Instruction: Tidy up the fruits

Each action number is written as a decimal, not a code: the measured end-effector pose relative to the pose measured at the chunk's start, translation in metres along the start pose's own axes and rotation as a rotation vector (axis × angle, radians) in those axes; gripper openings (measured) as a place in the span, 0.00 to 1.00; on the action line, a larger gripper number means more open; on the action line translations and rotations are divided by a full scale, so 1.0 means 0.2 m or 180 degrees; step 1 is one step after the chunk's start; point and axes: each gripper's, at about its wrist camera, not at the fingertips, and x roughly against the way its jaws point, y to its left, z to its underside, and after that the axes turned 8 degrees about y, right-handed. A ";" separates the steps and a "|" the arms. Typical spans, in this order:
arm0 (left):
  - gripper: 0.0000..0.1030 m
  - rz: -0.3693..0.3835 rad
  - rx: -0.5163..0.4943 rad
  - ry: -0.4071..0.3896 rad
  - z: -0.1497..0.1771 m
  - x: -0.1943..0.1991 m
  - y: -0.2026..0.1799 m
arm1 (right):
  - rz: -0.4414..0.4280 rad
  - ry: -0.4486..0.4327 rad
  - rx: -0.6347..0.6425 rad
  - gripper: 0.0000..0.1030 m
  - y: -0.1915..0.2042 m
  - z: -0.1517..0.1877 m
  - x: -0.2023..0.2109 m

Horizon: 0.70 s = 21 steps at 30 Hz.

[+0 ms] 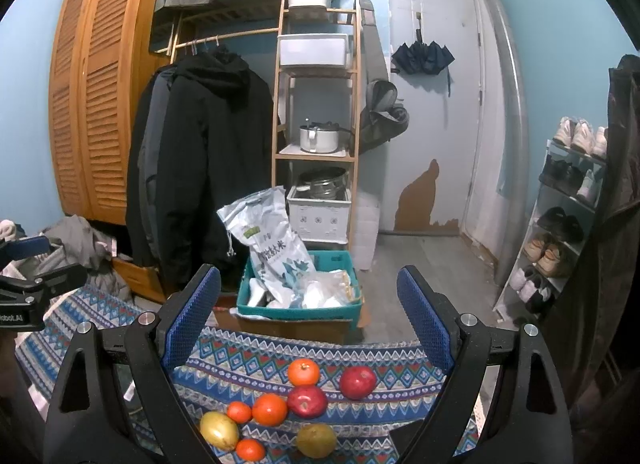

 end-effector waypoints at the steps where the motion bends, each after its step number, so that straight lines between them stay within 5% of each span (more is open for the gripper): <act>1: 0.99 0.0005 -0.0001 0.0005 0.00 0.00 0.00 | -0.0003 -0.0002 -0.0002 0.86 0.00 0.00 0.00; 21: 0.99 0.0032 -0.0022 0.0020 0.00 -0.01 -0.02 | -0.0017 -0.0023 -0.0032 0.86 0.00 -0.02 0.01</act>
